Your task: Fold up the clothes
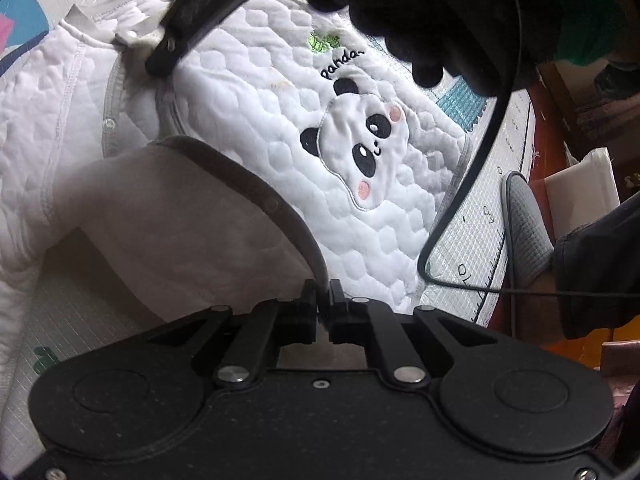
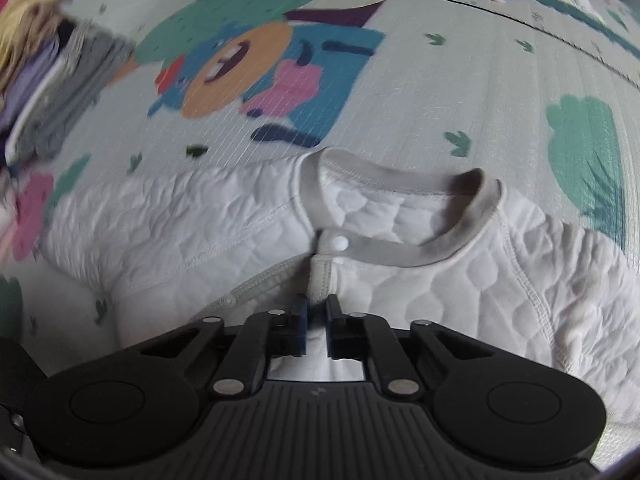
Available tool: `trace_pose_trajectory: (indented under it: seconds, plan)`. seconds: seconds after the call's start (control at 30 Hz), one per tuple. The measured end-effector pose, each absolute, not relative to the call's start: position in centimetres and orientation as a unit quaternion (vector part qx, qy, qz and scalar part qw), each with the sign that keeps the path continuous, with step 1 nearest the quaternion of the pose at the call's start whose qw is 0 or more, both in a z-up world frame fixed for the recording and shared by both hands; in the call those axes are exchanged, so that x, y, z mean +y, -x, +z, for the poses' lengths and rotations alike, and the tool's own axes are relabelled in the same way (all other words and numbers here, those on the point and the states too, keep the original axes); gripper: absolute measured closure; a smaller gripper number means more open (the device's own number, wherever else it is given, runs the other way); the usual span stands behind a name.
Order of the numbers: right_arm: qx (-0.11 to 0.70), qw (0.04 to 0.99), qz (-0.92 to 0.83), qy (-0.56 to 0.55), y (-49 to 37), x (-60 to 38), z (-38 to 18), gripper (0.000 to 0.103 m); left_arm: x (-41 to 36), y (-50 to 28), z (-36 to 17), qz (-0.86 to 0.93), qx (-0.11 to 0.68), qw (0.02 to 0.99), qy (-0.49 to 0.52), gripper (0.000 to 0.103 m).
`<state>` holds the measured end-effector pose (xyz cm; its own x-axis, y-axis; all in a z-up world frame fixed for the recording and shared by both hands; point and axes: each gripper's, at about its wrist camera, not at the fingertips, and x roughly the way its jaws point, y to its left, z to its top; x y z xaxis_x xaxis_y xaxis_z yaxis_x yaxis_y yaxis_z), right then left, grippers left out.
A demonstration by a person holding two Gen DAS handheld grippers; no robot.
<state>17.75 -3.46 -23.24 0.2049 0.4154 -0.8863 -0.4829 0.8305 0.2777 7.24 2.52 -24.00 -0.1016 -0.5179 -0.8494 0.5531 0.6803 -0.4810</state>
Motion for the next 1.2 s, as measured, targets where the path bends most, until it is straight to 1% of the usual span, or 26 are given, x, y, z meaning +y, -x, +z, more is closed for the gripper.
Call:
trace_pose_trajectory:
  seconds: [0.1,0.23,0.3,0.4,0.47,0.5,0.53,0.6,0.67,0.77,0.83,0.93,1.0,1.07,1.1,1.13,1.2]
  plan:
    - [0.544,0.787,0.291,-0.019,-18.7,-4.5,-22.1,0.093,1.5,-6.7,-24.8,-0.402,0.626,0.668,-0.009,0.1]
    - [0.517,0.804,0.282,-0.081,-20.7,-5.7,-20.5,0.093,1.5,-6.9,-24.5,-0.405,0.625,0.667,-0.006,0.1]
    - [0.518,0.804,0.277,-0.092,-21.6,-6.0,-20.3,0.093,1.9,-7.0,-24.6,-0.405,0.63,0.663,-0.01,0.1]
    - [0.532,0.788,0.307,-0.033,-22.1,-5.5,-20.2,0.093,2.6,-6.9,-24.9,-0.403,0.638,0.656,-0.008,0.1]
    - [0.508,0.803,0.31,0.032,-21.5,-5.5,-19.5,0.092,3.2,-6.8,-25.1,-0.396,0.641,0.658,0.012,0.1]
    - [0.502,0.803,0.317,0.056,-21.0,-5.3,-19.3,0.086,3.4,-6.8,-25.3,-0.393,0.642,0.658,0.022,0.1]
    - [0.494,0.804,0.324,0.069,-20.4,-5.3,-18.9,0.071,3.5,-6.7,-25.3,-0.391,0.642,0.659,0.027,0.1]
    - [0.465,0.808,0.352,0.082,-18.5,-5.5,-17.7,0.06,3.8,-6.9,-24.9,-0.393,0.64,0.66,0.031,0.1]
    - [0.445,0.79,0.408,0.103,-15.4,-5.5,-17.0,0.06,4.3,-7.2,-24.5,-0.393,0.635,0.664,0.038,0.1]
    - [0.424,0.726,0.512,0.175,-8.3,-4.7,-17.9,0.06,5.7,-7.6,-24.4,-0.388,0.637,0.664,0.057,0.099]
    - [0.417,0.676,0.556,0.243,-3.1,-3.7,-19.8,0.055,6.3,-7.8,-24.8,-0.381,0.641,0.663,0.065,0.1]
    - [0.372,0.633,0.575,0.359,3.1,-2.4,-23.0,0.051,6.8,-8.0,-25.1,-0.376,0.648,0.658,0.077,0.1]
    - [0.369,0.633,0.568,0.374,4.1,-1.9,-24.1,0.051,6.9,-8.2,-25.1,-0.379,0.65,0.653,0.083,0.099]
    - [0.395,0.645,0.562,0.335,2.8,-1.9,-24.2,0.051,6.8,-8.3,-25.0,-0.385,0.649,0.651,0.083,0.1]
    - [0.409,0.648,0.561,0.313,2.0,-2.0,-24.1,0.054,6.7,-8.4,-24.9,-0.387,0.649,0.65,0.083,0.1]
    - [0.425,0.651,0.558,0.29,1.1,-2.2,-24.0,0.064,6.7,-8.5,-24.9,-0.39,0.649,0.649,0.082,0.1]
    - [0.456,0.658,0.546,0.246,-0.7,-2.7,-24.0,0.075,6.6,-8.6,-25.0,-0.393,0.649,0.646,0.081,0.099]
